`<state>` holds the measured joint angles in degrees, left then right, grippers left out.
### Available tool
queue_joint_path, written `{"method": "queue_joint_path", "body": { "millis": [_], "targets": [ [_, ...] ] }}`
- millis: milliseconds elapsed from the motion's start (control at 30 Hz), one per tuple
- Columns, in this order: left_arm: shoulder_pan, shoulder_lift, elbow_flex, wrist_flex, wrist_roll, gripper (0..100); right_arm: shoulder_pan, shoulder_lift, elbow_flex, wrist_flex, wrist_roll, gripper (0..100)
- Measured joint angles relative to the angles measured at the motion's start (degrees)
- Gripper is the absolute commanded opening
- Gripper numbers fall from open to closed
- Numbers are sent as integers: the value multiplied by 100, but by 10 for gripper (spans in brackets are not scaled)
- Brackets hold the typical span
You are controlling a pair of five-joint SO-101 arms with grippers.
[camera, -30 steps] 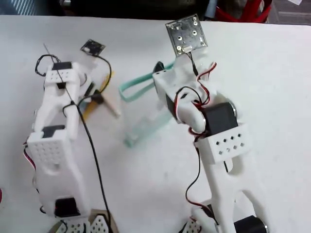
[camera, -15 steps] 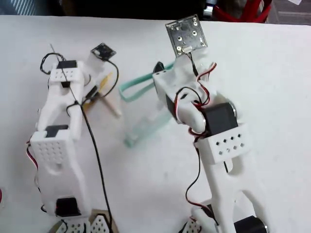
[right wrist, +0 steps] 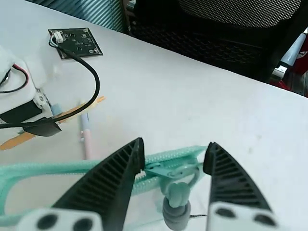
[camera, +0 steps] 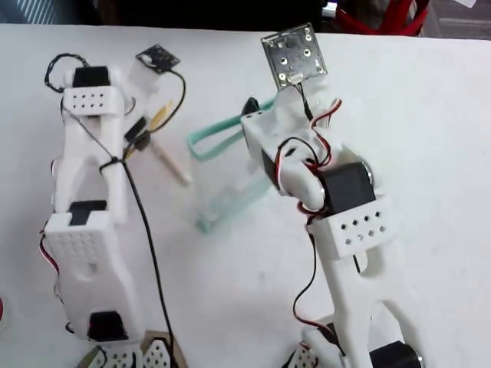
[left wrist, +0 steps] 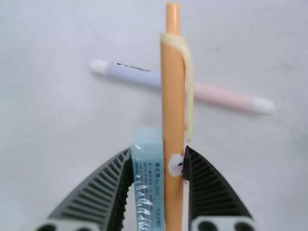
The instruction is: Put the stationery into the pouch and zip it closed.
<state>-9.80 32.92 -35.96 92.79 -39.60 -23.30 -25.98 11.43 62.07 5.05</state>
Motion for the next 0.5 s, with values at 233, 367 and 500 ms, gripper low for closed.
{"method": "queue_joint_path", "body": {
  "millis": [233, 367, 500],
  "targets": [
    [158, -668, -571, 668, 774, 62, 0, 0, 44, 0, 0, 198],
    [448, -1626, -695, 844, 1134, 63, 0, -18, 79, 0, 0, 198],
    [809, -2875, -536, 853, 1477, 64, 0, -211, 211, 0, 0, 198]
  ]
}}
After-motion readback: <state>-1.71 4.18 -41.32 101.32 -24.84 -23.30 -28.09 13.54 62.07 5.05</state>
